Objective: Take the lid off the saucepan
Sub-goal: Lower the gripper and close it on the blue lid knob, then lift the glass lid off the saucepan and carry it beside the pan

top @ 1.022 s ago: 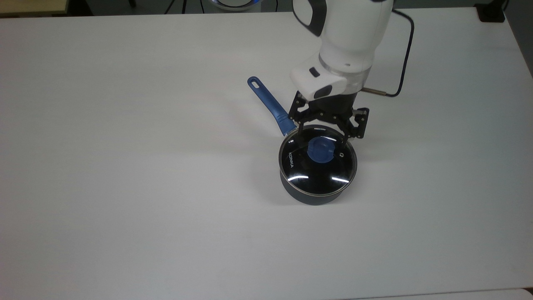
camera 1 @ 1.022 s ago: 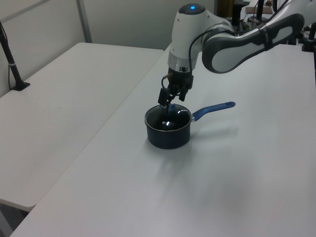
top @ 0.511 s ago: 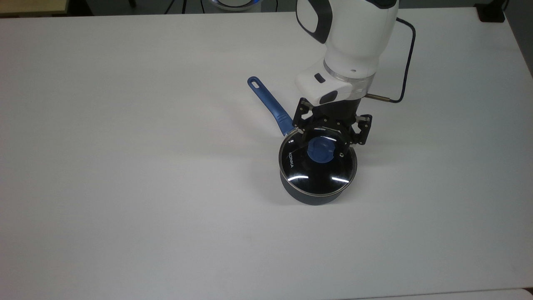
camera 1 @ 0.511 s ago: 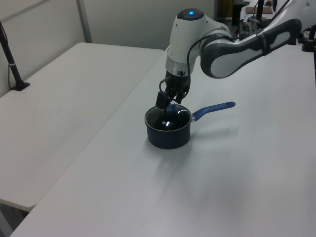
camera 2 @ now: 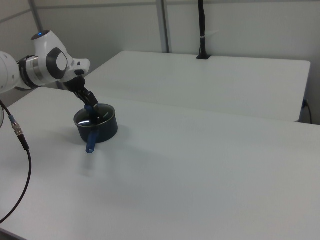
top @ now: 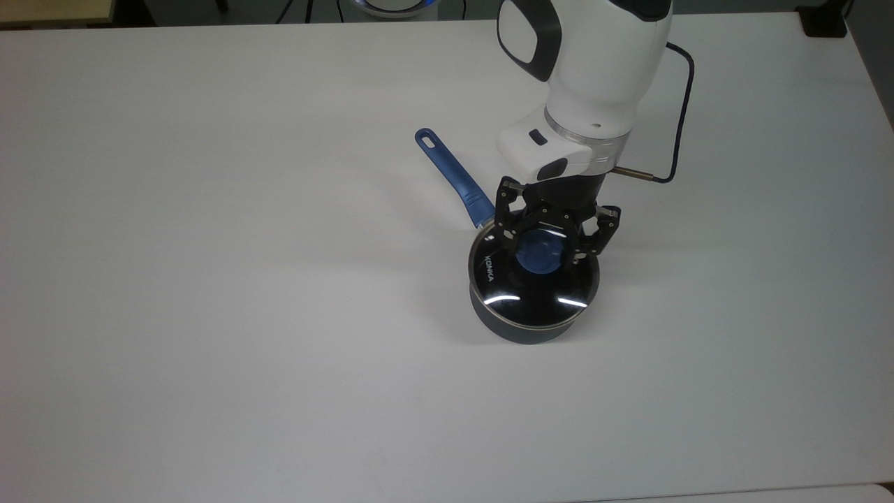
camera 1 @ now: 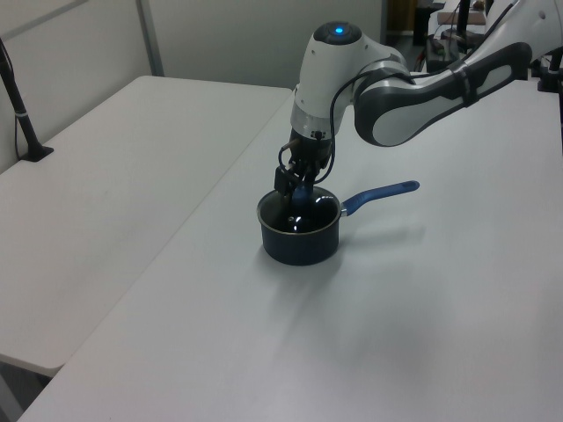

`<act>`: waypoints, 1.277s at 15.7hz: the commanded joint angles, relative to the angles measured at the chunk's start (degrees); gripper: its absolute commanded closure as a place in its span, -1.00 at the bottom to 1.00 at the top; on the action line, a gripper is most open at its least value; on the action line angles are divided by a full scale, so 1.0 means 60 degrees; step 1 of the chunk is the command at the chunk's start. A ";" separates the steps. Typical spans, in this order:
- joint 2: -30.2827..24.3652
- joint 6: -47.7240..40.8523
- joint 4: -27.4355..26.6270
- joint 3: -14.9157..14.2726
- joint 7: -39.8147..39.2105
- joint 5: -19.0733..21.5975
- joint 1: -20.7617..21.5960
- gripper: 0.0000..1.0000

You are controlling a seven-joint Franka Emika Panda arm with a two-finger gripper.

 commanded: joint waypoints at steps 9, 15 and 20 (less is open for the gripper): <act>-0.0446 0.0008 0.0208 -0.0204 0.0171 -0.0178 -0.0066 0.01; -0.1339 0.0022 -0.0522 -0.0116 -0.1247 -0.0016 -0.1207 0.01; -0.2041 0.0183 -0.1810 0.0306 -0.3617 0.0641 -0.3079 0.01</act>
